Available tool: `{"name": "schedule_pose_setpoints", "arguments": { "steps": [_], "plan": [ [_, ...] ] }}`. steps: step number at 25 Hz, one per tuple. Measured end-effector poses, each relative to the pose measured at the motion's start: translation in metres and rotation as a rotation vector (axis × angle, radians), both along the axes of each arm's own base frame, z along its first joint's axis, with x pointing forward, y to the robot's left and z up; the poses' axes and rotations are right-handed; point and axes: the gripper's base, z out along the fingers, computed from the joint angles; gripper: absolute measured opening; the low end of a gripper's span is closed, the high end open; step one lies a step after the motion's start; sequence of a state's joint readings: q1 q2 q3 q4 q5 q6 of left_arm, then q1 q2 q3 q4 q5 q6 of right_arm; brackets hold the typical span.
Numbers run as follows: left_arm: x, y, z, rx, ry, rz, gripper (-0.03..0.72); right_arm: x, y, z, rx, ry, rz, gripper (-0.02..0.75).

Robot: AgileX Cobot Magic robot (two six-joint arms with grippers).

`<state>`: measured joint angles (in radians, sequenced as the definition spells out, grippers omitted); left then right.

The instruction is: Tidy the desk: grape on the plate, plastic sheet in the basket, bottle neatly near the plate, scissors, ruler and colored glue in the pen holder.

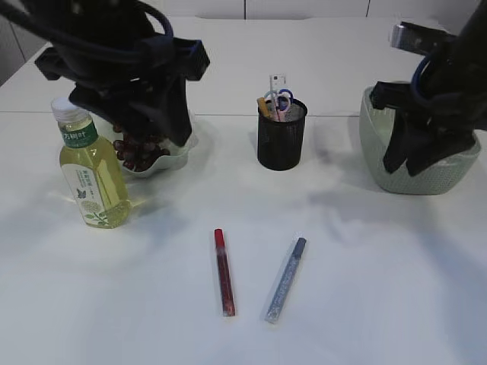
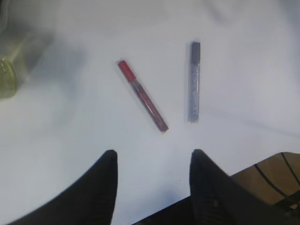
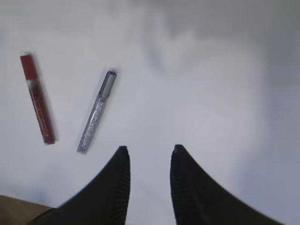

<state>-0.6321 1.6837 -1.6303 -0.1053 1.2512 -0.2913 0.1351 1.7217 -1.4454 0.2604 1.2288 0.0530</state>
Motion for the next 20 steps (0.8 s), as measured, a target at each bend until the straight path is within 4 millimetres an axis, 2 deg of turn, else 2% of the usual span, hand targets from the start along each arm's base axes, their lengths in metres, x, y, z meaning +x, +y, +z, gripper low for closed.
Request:
{"name": "schedule_pose_setpoints", "arguments": {
  "steps": [5, 10, 16, 20],
  "plan": [
    [-0.013, 0.008, -0.005, 0.007, 0.030, 0.004, 0.369, -0.028, 0.009, -0.009, 0.071, 0.081, -0.033, 0.252],
    [-0.018, 0.013, 0.002, -0.004, 0.009, -0.002, 0.369, -0.049, 0.042, -0.020, 0.038, 0.054, -0.070, 0.252],
    [-0.022, 0.017, 0.010, 0.002, -0.027, -0.015, 0.369, -0.053, 0.078, -0.037, -0.061, -0.044, -0.156, 0.252],
    [-0.022, 0.018, 0.010, 0.011, -0.037, -0.020, 0.369, -0.045, 0.095, -0.064, -0.060, -0.005, -0.219, 0.252]
  ]
}}
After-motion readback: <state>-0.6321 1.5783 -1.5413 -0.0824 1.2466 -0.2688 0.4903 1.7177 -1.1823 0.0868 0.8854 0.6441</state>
